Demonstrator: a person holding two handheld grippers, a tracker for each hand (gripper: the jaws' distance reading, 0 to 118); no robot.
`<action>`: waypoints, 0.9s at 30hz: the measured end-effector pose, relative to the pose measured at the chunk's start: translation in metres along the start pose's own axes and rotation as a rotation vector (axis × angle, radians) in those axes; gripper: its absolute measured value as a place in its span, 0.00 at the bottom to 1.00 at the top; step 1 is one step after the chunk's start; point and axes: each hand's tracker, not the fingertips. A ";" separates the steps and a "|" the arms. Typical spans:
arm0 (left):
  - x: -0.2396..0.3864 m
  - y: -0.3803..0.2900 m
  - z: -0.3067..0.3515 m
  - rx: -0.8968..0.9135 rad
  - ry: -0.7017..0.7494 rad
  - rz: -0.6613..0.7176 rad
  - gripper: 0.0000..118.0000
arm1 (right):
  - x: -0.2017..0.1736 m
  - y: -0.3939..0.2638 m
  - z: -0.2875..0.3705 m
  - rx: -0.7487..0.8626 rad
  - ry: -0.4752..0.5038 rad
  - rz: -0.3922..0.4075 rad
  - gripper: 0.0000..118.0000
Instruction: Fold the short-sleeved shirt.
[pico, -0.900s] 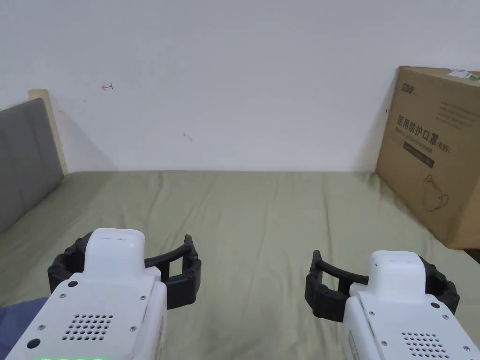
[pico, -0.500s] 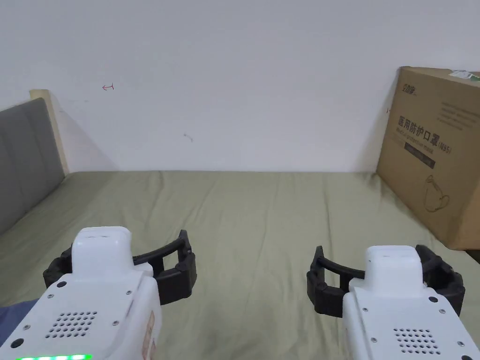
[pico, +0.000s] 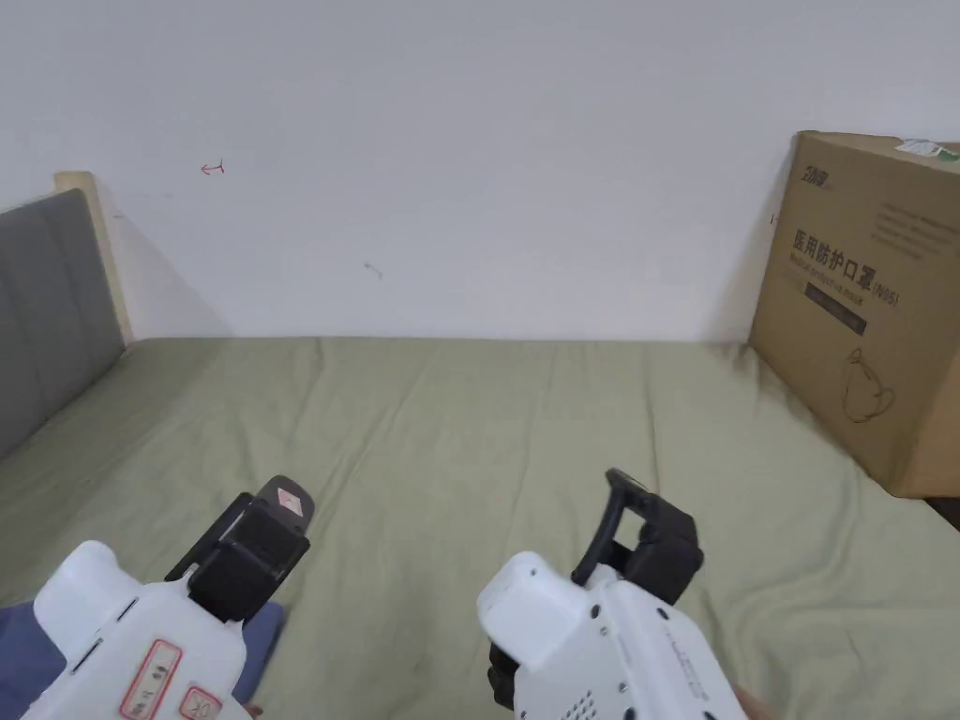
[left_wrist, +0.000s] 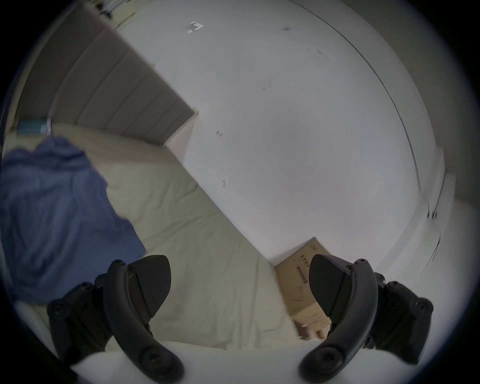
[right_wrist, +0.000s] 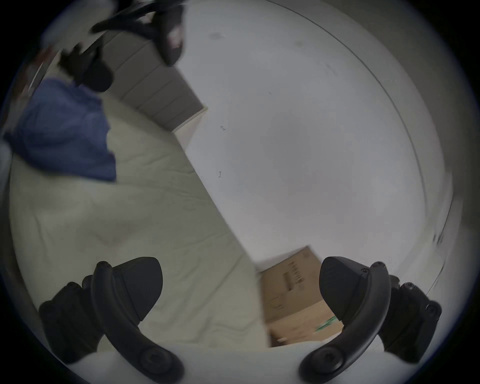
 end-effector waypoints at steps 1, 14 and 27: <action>0.010 0.003 0.001 0.014 0.012 -0.110 0.93 | 0.010 0.000 -0.001 -0.013 0.016 -0.164 1.00; 0.071 -0.025 0.003 0.068 0.066 -0.840 0.94 | 0.048 -0.045 0.017 -0.053 -0.172 -0.823 1.00; 0.062 0.003 0.006 0.019 0.059 -0.712 0.69 | 0.072 -0.039 0.024 -0.008 -0.203 -0.871 0.91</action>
